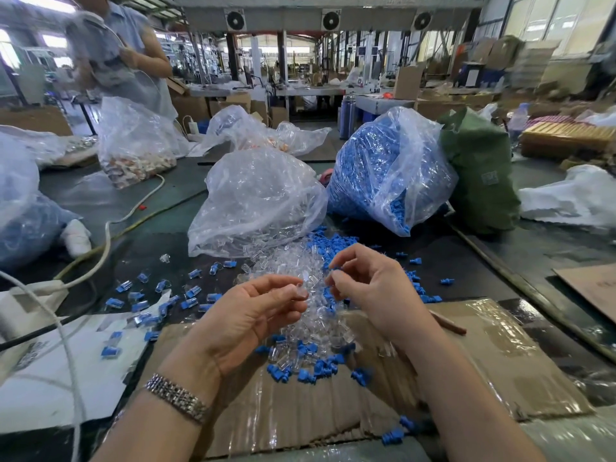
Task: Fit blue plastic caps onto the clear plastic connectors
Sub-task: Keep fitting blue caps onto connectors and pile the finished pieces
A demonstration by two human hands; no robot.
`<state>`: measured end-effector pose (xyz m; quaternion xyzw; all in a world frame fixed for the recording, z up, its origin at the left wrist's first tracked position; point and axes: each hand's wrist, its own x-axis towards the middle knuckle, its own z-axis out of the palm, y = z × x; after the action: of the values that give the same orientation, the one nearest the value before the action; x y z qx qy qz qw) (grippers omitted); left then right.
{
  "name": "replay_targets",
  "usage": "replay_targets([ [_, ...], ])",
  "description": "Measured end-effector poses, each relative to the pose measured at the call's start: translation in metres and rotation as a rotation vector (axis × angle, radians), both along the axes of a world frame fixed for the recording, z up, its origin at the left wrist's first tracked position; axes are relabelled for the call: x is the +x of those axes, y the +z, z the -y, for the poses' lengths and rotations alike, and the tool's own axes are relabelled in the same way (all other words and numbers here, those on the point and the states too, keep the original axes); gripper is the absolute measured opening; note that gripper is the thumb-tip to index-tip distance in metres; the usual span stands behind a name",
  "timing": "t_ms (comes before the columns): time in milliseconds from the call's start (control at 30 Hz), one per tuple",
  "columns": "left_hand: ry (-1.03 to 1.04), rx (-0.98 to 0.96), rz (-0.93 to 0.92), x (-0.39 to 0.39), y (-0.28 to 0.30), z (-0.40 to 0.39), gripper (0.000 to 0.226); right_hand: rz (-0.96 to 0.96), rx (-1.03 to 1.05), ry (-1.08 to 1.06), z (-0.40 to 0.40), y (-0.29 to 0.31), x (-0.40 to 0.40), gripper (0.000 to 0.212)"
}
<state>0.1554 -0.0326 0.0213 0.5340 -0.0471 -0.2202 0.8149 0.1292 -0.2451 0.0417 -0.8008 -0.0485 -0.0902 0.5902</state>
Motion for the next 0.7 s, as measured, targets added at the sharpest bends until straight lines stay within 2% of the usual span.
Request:
replay_targets([
  [67,-0.006,-0.002,0.000,-0.001,0.001,0.001,0.024,-0.033,0.145,0.084,-0.003,0.004,-0.003,0.003],
  [133,-0.013,-0.015,0.006,-0.003,0.002,0.002,0.022,-0.032,0.189,0.137,-0.004,0.006,-0.005,0.006],
  [400,-0.079,0.006,0.054,-0.009,0.008,0.006,0.020,0.107,0.112,0.178,-0.011,0.003,-0.008,0.009],
  [600,-0.092,0.007,0.093,-0.008,0.004,0.004,0.019,0.178,-0.071,0.177,-0.011,-0.002,-0.008,0.010],
  [700,-0.102,0.015,0.127,-0.010,0.006,0.004,0.024,0.177,-0.099,0.163,-0.011,-0.002,-0.008,0.007],
])
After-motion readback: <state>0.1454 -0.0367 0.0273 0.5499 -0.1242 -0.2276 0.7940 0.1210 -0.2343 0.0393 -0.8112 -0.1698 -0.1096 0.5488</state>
